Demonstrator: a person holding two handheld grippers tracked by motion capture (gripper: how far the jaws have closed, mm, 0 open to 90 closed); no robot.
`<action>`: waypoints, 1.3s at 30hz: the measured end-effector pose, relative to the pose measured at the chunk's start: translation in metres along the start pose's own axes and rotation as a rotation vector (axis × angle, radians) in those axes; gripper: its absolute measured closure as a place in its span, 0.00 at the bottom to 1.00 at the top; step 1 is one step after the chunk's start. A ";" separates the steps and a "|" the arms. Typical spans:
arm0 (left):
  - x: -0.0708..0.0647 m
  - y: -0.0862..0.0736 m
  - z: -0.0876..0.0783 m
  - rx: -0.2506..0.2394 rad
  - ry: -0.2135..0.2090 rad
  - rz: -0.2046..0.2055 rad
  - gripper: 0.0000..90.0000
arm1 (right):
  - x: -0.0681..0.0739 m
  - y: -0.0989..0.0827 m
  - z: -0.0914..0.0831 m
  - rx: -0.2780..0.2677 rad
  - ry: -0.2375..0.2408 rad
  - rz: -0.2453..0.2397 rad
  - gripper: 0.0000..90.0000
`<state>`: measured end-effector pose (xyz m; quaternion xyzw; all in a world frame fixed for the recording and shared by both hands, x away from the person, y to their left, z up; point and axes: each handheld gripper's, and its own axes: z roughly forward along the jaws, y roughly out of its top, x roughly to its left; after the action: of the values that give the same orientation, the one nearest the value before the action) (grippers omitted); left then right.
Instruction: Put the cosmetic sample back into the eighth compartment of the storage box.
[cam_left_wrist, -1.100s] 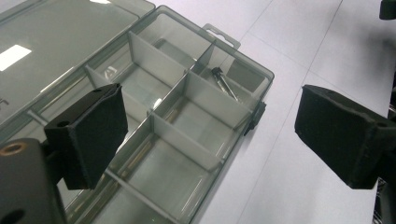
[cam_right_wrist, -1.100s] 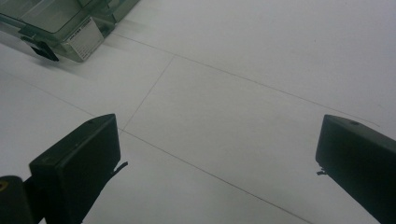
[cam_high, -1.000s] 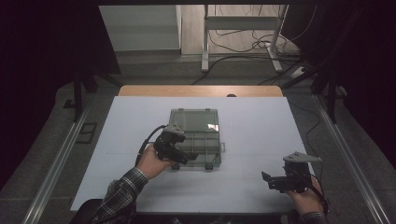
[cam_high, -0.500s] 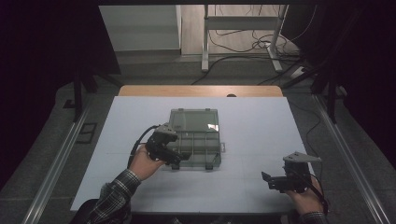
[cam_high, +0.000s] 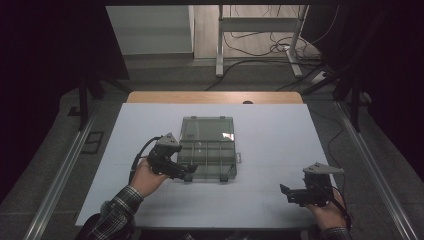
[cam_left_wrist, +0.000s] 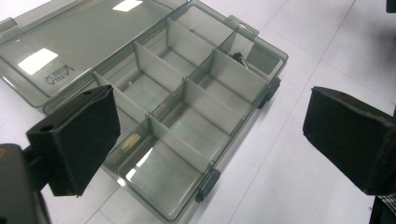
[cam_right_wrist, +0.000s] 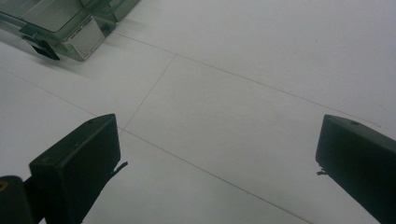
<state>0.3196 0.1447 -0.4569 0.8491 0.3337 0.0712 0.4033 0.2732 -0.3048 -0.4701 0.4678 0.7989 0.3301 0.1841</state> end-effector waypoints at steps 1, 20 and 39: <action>0.000 -0.001 -0.001 0.000 0.004 -0.002 0.04 | 0.000 0.000 0.000 0.000 0.000 0.000 0.00; 0.002 -0.027 -0.022 -0.036 0.070 -0.019 0.03 | 0.000 0.000 0.000 0.000 0.004 -0.002 0.00; 0.000 -0.053 -0.046 -0.083 0.128 -0.062 0.03 | 0.000 0.000 -0.001 -0.005 0.009 -0.004 0.00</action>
<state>0.2746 0.1980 -0.4657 0.8146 0.3815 0.1266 0.4182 0.2727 -0.3046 -0.4698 0.4644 0.7998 0.3338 0.1825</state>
